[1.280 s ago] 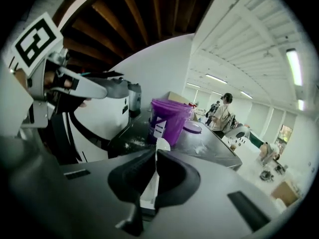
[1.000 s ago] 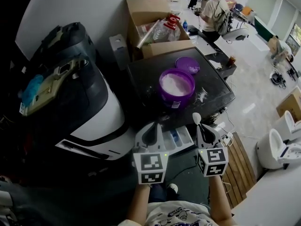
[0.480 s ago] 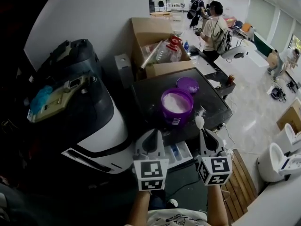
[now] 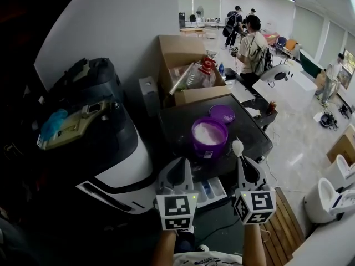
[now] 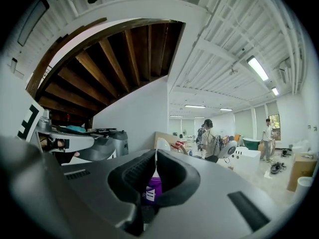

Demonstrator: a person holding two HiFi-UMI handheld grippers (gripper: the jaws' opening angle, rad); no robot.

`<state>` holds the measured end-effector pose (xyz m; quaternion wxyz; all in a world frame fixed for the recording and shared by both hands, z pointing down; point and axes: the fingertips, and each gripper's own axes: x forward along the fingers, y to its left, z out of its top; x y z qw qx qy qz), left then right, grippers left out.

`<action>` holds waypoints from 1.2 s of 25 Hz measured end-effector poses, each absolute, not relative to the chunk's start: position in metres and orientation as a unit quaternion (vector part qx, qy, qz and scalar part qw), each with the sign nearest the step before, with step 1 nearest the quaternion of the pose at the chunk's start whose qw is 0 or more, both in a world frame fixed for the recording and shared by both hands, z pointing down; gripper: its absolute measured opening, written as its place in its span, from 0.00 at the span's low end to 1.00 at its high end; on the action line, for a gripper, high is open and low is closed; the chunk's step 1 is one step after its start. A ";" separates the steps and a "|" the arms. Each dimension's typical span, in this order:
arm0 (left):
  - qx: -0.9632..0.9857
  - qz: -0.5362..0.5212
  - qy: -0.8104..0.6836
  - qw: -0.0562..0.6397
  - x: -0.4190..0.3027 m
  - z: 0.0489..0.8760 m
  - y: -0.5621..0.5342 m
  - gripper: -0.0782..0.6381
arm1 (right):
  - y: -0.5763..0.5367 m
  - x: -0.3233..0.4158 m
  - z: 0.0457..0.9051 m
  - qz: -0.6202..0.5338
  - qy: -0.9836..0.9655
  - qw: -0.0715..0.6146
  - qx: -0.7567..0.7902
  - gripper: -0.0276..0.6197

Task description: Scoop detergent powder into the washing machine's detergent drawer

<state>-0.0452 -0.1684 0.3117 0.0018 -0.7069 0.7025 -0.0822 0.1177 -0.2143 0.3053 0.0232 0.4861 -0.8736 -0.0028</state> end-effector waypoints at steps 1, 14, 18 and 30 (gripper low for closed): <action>-0.707 -0.081 0.703 0.004 -0.045 0.309 -0.168 0.11 | -0.214 0.117 0.302 -0.006 -0.875 0.021 0.484 0.07; -0.701 -0.071 0.710 0.018 -0.052 0.295 -0.162 0.11 | -0.210 0.114 0.289 -0.005 -0.875 0.001 0.484 0.07; -0.700 -0.071 0.711 0.017 -0.054 0.296 -0.161 0.11 | -0.210 0.114 0.292 -0.005 -0.875 0.004 0.484 0.07; -0.701 -0.069 0.710 0.016 -0.053 0.296 -0.161 0.11 | -0.209 0.111 0.295 -0.007 -0.875 0.011 0.483 0.07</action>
